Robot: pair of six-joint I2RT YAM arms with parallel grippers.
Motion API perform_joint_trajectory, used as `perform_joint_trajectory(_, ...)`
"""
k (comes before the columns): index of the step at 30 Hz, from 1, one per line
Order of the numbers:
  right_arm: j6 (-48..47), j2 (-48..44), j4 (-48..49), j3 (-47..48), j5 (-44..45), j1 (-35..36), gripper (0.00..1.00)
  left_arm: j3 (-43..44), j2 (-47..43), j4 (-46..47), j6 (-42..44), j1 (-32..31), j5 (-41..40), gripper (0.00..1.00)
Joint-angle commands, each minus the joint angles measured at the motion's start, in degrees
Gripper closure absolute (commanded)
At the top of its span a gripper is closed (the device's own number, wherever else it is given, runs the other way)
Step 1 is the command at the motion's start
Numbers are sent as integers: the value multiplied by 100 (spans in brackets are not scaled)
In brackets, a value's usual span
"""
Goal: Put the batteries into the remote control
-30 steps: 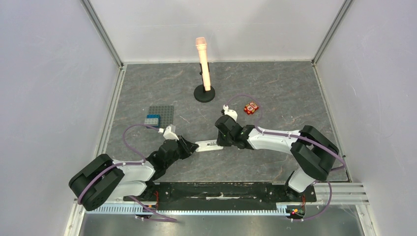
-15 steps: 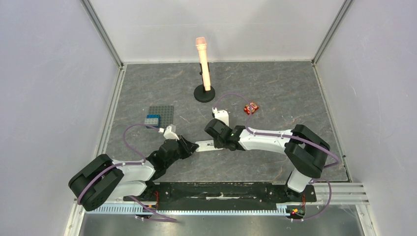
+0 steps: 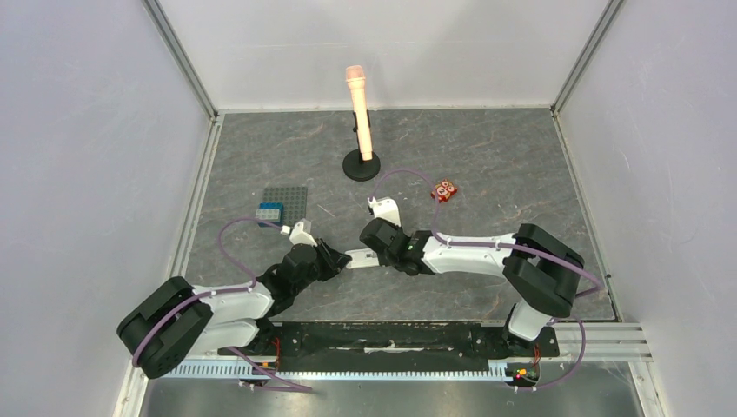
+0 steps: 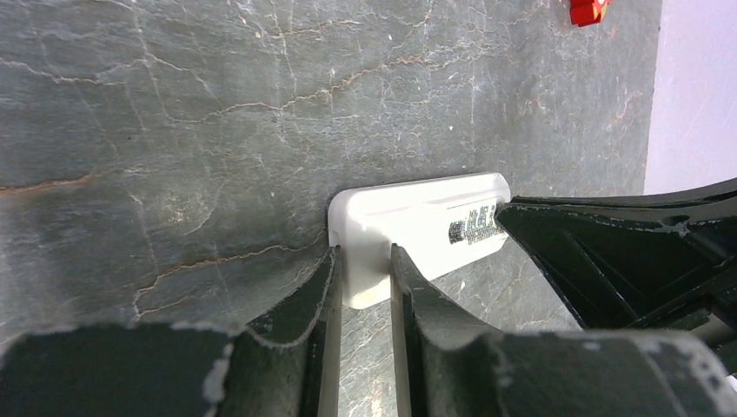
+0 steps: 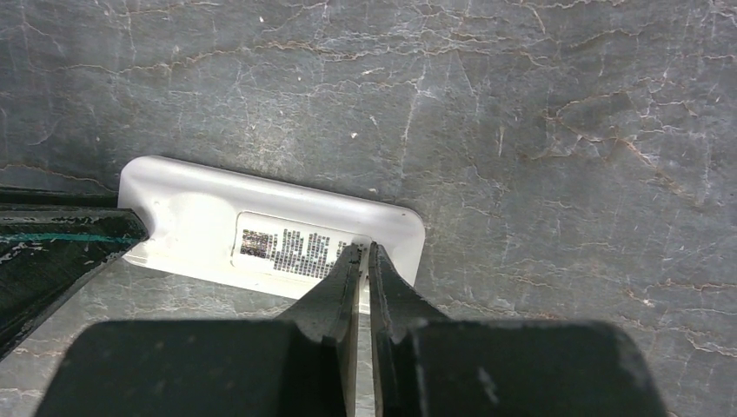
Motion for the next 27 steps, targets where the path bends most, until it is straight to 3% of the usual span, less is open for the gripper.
perform_joint_trajectory(1, 133, 909, -522, -575, -1305, 267, 92, 398, -176, 763, -359, -312, 1251, 85)
perform_joint_trajectory(9, 333, 617, -629, -498, -961, 275, 81, 415, -582, 241, -151, -312, 1069, 85)
perform_joint_trajectory(16, 479, 458, -1161, 390, -808, 244, 72, 534, -670, -359, 60, -312, 890, 81)
perform_joint_trajectory(20, 556, 327, -1494, 810, -641, 220, 71, 576, -610, -707, 98, -312, 674, 79)
perform_joint_trajectory(24, 568, 130, -1622, 1003, -582, 125, 79, 588, -555, -899, 69, -312, 534, 78)
perform_joint_trajectory(27, 494, 72, -1714, 1158, -593, 73, 80, 672, -502, -1119, 101, -312, 431, 78)
